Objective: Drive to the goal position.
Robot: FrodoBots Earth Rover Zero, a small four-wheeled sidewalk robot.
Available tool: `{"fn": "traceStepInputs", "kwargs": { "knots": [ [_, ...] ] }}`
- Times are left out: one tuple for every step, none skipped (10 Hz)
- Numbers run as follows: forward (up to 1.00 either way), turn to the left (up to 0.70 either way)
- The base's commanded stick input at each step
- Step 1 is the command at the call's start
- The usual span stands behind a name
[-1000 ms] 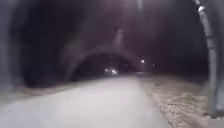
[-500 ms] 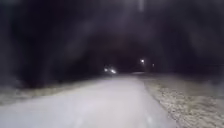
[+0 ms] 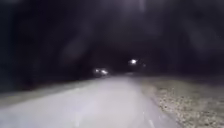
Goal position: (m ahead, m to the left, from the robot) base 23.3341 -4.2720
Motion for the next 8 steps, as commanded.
{"fn": "traceStepInputs", "kwargs": {
  "knots": [
    [1.00,0.00],
    [1.00,0.00],
    [1.00,0.00],
    [1.00,0.00],
    [1.00,0.00],
    [1.00,0.00],
    [1.00,0.00],
    [1.00,0.00]
  ]
}}
